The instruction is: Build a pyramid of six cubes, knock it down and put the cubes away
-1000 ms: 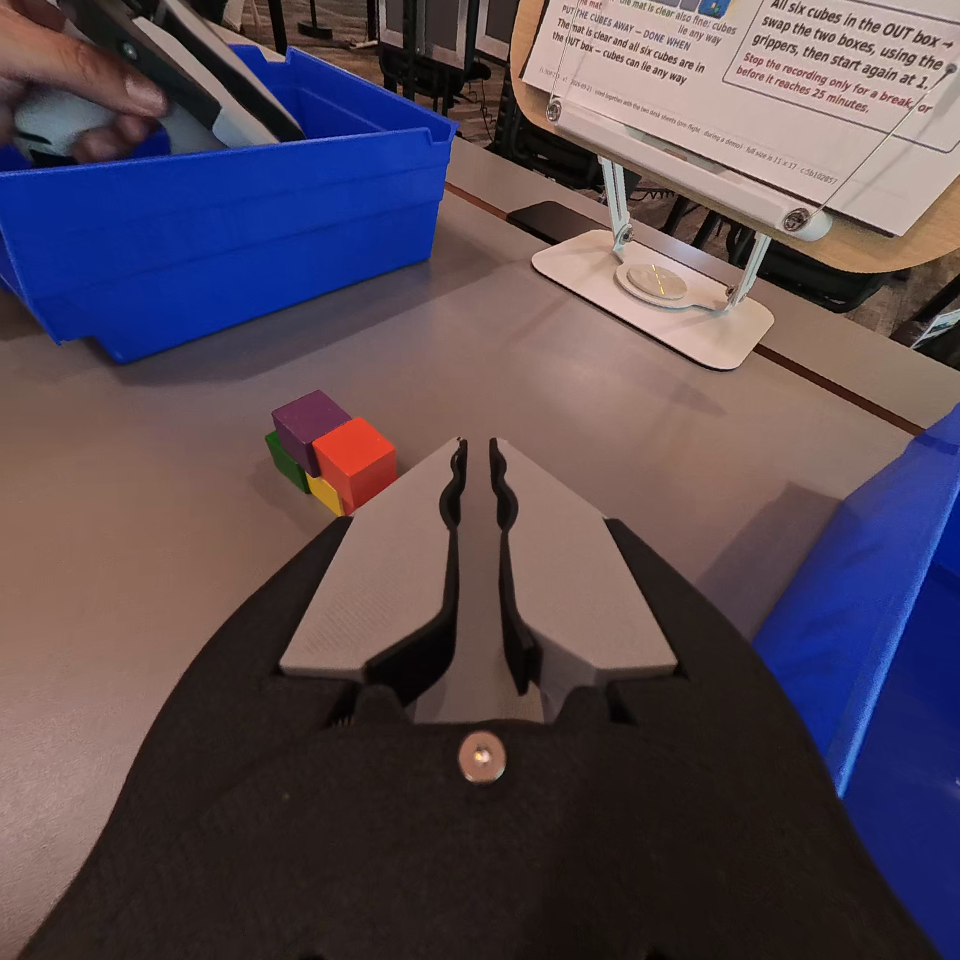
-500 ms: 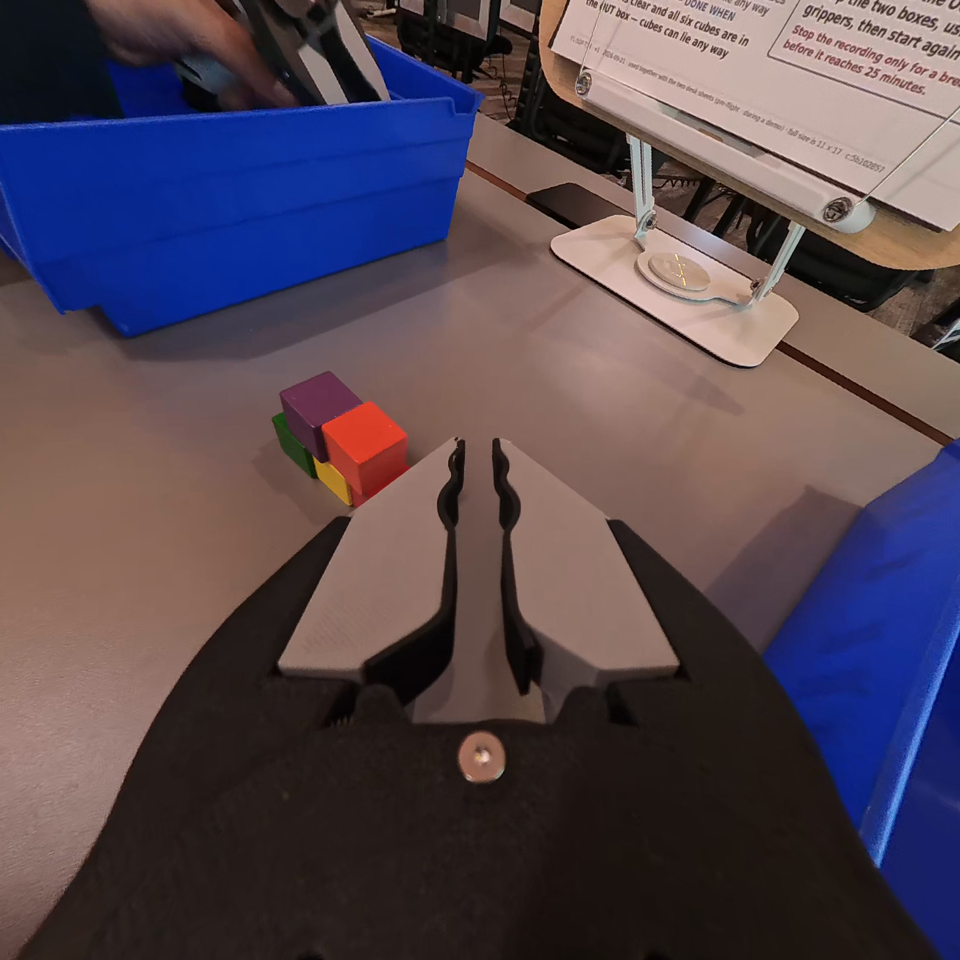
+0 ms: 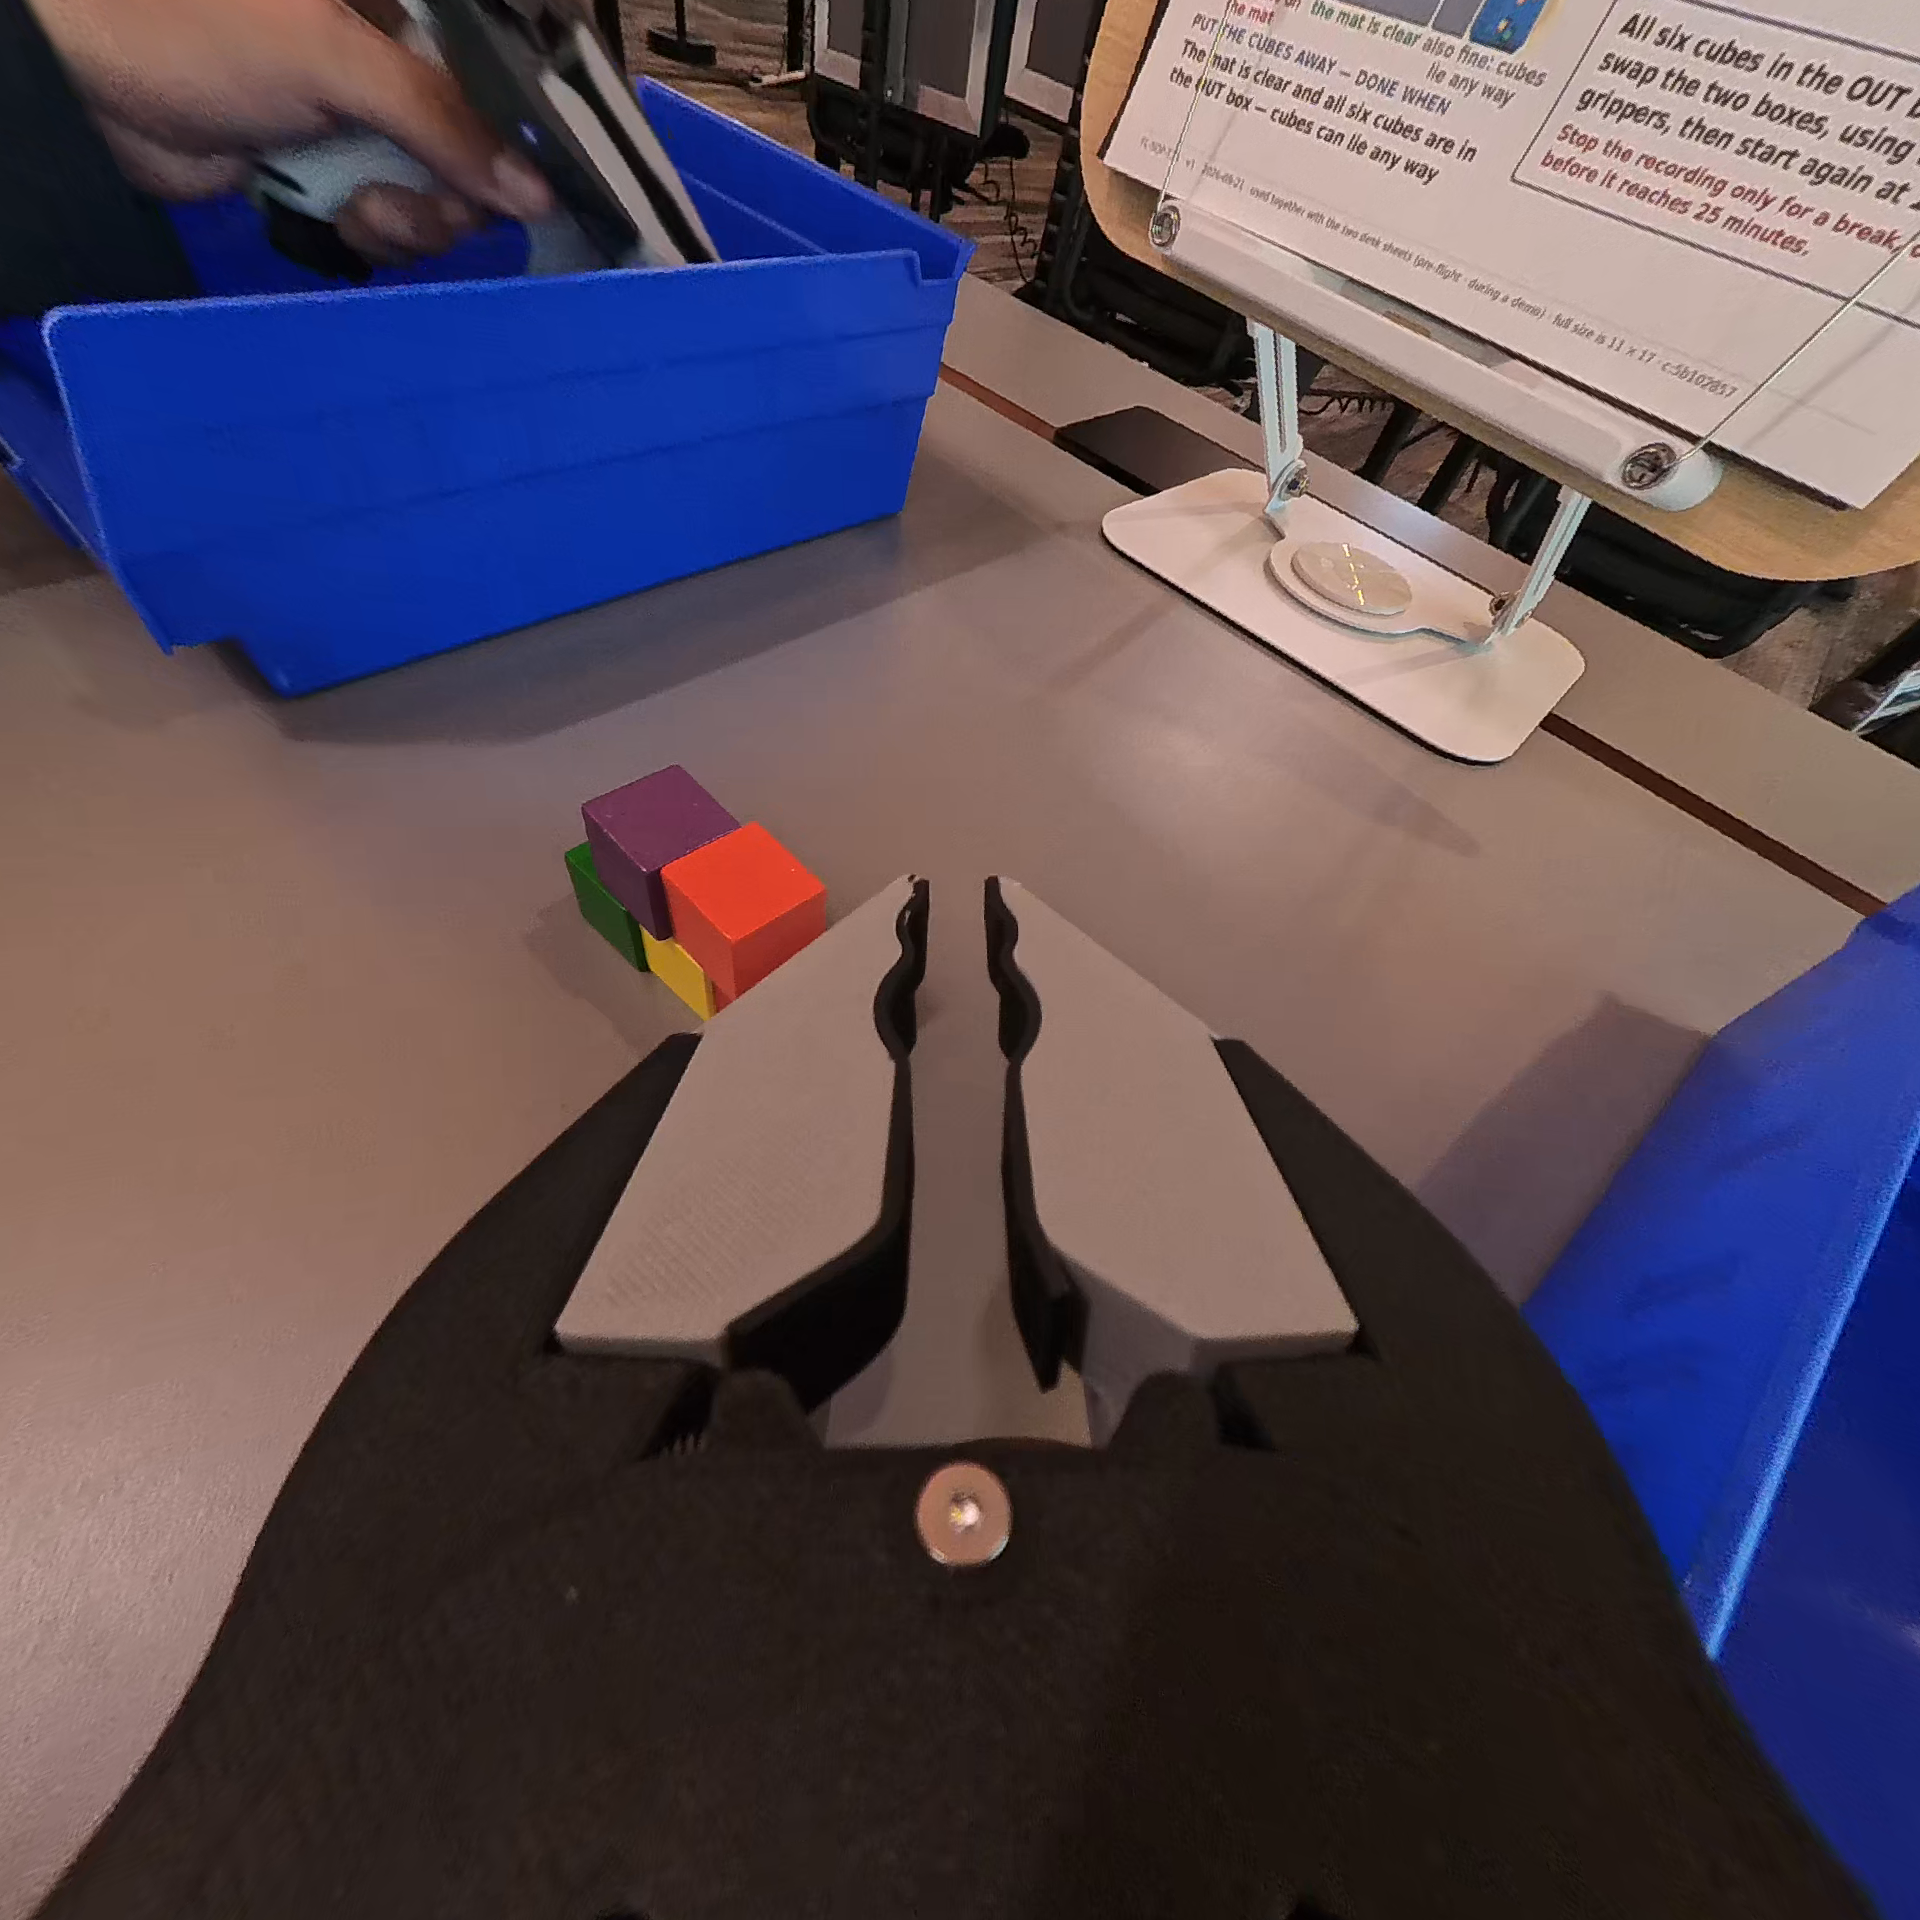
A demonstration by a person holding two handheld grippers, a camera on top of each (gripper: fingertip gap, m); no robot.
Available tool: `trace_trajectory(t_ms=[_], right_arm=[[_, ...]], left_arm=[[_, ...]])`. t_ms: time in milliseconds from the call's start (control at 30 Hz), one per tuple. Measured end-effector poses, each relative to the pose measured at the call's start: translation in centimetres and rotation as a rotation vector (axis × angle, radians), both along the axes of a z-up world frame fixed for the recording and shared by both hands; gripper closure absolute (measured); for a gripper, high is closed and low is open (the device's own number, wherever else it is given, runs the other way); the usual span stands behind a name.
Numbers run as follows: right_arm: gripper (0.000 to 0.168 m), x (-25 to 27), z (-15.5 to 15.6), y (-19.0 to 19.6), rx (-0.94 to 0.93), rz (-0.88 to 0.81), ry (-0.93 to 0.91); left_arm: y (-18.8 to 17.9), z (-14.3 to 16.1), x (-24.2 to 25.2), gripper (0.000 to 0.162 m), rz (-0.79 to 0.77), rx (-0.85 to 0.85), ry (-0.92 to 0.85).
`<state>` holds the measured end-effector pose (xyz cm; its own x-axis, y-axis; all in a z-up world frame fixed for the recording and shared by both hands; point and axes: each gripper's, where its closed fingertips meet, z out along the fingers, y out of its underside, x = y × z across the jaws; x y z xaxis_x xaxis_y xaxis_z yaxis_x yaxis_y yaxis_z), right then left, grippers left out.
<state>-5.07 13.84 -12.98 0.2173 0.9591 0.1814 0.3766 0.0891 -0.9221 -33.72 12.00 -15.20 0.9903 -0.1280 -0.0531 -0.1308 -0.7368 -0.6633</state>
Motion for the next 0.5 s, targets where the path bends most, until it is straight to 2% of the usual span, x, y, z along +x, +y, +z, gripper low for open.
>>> trace_trajectory(t_ms=[67, 200, 267, 333, 433, 500], right_arm=[[0.16, 0.0, -0.1, -0.1, 0.008, 0.003, -0.009], [0.156, -0.1, 0.1, -0.8, 0.055, 0.048, -0.013], [0.143, -0.4, 1.7, -3.5, 0.045, 0.199, 0.062], [0.142, -0.1, 3.9, -6.8, 0.001, 0.33, 0.13], [0.141, 0.1, 6.9, -11.2, 0.011, 0.418, 0.174], [0.134, 0.0, 8.0, -14.2, 0.036, 0.484, 0.147]], left_arm=[[-1.4, 3.1, 2.2, 0.135, -0.02, 0.13, -0.148], [-5.9, 9.8, 9.1, 0.136, -0.215, 0.371, -0.6], [-8.5, 12.2, 11.4, 0.136, -0.294, 0.438, -0.764], [-10.9, 14.0, 13.8, 0.136, -0.377, 0.465, -0.915], [-13.7, 16.1, 17.3, 0.136, -0.492, 0.496, -1.063], [-14.7, 16.4, 19.5, 0.136, -0.542, 0.478, -1.116]])
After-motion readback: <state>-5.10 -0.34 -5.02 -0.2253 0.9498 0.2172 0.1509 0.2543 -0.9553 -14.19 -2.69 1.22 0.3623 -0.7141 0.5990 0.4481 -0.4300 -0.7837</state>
